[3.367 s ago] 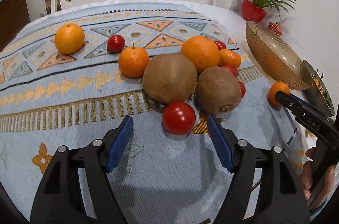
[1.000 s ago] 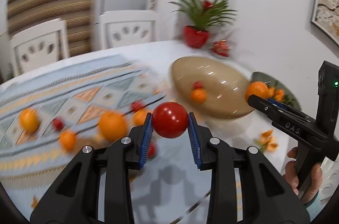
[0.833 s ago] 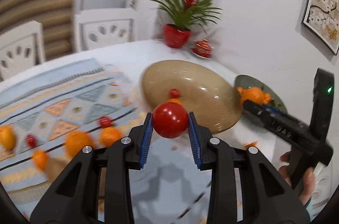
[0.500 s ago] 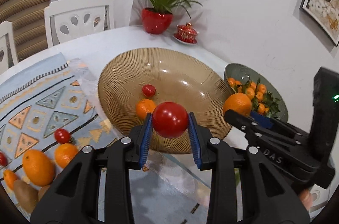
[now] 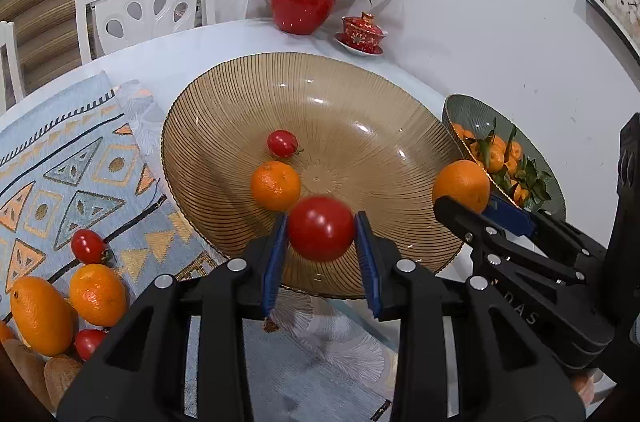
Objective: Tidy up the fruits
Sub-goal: 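Carry both fruits over the brown glass bowl and open both tools, then move both open tools back toward the fruit pile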
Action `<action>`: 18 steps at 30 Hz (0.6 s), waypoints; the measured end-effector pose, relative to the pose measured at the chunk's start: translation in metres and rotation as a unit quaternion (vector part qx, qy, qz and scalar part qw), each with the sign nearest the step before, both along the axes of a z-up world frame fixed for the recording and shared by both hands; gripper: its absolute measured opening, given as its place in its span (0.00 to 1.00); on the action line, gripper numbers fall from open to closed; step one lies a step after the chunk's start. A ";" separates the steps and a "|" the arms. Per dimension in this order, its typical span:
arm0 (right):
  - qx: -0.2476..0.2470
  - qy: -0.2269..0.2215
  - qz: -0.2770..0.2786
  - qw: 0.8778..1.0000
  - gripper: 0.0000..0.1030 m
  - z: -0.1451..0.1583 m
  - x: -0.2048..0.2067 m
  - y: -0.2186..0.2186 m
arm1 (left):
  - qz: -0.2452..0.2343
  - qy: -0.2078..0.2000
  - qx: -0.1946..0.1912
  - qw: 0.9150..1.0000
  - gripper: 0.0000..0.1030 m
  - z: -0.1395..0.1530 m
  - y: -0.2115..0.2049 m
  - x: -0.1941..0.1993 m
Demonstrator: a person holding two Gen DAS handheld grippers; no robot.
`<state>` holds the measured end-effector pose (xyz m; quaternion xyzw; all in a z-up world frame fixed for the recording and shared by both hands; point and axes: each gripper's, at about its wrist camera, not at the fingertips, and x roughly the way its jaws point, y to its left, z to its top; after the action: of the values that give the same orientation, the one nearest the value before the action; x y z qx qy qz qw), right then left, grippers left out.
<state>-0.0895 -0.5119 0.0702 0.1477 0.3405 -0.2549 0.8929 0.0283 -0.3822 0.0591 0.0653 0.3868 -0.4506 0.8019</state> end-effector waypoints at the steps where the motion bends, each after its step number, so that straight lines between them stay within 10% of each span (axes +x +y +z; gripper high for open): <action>1: -0.002 0.000 -0.002 1.000 0.45 0.001 0.000 0.000 | 0.000 0.000 -0.002 1.000 0.34 0.000 0.000 0.000; 3: -0.008 -0.002 -0.004 1.000 0.46 0.004 -0.001 0.000 | 0.001 0.006 -0.004 1.000 0.54 0.000 0.002 0.000; 18: -0.008 -0.054 0.000 0.998 0.49 0.045 -0.039 0.019 | 0.039 -0.026 -0.038 0.998 0.55 0.043 0.079 -0.028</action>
<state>-0.1287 -0.4932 0.1148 0.1542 0.2894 -0.2497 0.9111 0.0006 -0.3035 0.1020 0.0319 0.3505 -0.4314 0.8307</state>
